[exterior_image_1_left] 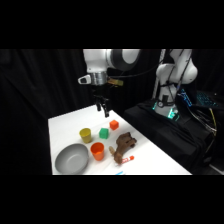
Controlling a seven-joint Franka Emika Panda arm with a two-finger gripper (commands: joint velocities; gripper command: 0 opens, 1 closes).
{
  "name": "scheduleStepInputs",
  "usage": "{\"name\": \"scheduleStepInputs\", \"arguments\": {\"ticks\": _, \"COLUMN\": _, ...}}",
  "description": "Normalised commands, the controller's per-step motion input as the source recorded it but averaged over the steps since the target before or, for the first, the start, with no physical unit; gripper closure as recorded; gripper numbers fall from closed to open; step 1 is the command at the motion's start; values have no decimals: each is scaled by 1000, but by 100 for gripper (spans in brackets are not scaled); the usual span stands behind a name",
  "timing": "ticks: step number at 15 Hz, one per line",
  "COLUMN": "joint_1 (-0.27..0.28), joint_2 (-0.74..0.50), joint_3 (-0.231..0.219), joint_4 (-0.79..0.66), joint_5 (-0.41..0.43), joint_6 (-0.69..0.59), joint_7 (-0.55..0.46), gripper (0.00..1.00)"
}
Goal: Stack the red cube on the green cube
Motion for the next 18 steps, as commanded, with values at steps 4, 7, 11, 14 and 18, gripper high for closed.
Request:
{"name": "scheduleStepInputs", "arguments": {"ticks": 4, "joint_1": -29, "joint_2": -42, "joint_3": 22, "joint_4": -46, "joint_5": -19, "joint_6": 27, "joint_7": -1, "gripper": 0}}
{"name": "scheduleStepInputs", "arguments": {"ticks": 7, "joint_1": -52, "joint_2": -120, "joint_3": -6, "joint_4": -162, "joint_5": -59, "joint_6": 104, "joint_7": -19, "gripper": 0}}
{"name": "scheduleStepInputs", "arguments": {"ticks": 11, "joint_1": -86, "joint_2": -145, "joint_3": -39, "joint_4": -251, "joint_5": -74, "joint_6": 222, "joint_7": -91, "gripper": 0}}
{"name": "scheduleStepInputs", "arguments": {"ticks": 14, "joint_1": -109, "joint_2": -123, "joint_3": -56, "joint_4": -283, "joint_5": -71, "joint_6": 332, "joint_7": -238, "gripper": 0}}
{"name": "scheduleStepInputs", "arguments": {"ticks": 18, "joint_1": -111, "joint_2": -60, "joint_3": -57, "joint_4": -244, "joint_5": -93, "joint_6": 336, "joint_7": -323, "gripper": 0}}
